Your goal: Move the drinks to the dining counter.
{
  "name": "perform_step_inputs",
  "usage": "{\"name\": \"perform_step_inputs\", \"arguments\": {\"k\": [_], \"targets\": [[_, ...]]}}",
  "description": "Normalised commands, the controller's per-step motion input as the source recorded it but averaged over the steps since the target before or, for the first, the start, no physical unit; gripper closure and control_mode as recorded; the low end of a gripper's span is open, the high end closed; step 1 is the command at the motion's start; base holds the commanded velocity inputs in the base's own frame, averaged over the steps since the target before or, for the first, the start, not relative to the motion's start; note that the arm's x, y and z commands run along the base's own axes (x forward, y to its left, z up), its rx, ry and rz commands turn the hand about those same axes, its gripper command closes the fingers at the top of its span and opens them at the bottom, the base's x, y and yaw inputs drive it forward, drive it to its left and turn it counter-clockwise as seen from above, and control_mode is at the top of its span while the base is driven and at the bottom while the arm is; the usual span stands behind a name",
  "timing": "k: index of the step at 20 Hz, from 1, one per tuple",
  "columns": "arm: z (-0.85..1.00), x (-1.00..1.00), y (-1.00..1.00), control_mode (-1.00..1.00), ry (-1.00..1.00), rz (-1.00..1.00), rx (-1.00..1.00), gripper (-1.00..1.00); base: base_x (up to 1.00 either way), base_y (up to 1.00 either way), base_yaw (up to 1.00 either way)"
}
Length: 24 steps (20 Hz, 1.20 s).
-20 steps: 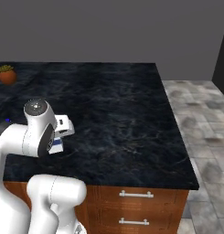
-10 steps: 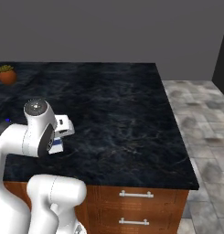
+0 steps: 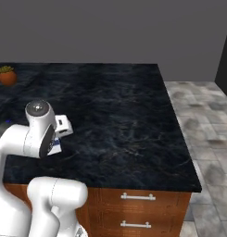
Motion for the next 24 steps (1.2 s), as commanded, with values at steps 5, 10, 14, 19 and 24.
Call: {"name": "perform_step_inputs", "arguments": {"k": [5, 10, 14, 19, 24], "targets": [[0.0, 0.35, 0.41, -1.0, 0.0, 0.39, 0.0, 1.0, 0.0, 0.0, 0.0], [-0.01, 0.45, 0.52, -1.0, 0.02, 0.44, 0.0, 1.0, 0.0, 0.0, 0.0], [0.0, 0.38, 0.42, -1.0, 0.01, 0.29, 0.0, 1.0, 0.0, 0.0, 0.0], [-0.12, 0.83, 0.2, -1.0, 0.16, 0.05, -0.01, 1.0, 0.0, 0.0, 0.0], [-0.19, 0.67, 0.19, -1.0, 0.11, 0.0, -0.01, 1.0, 0.0, 0.0, 0.0]]}}
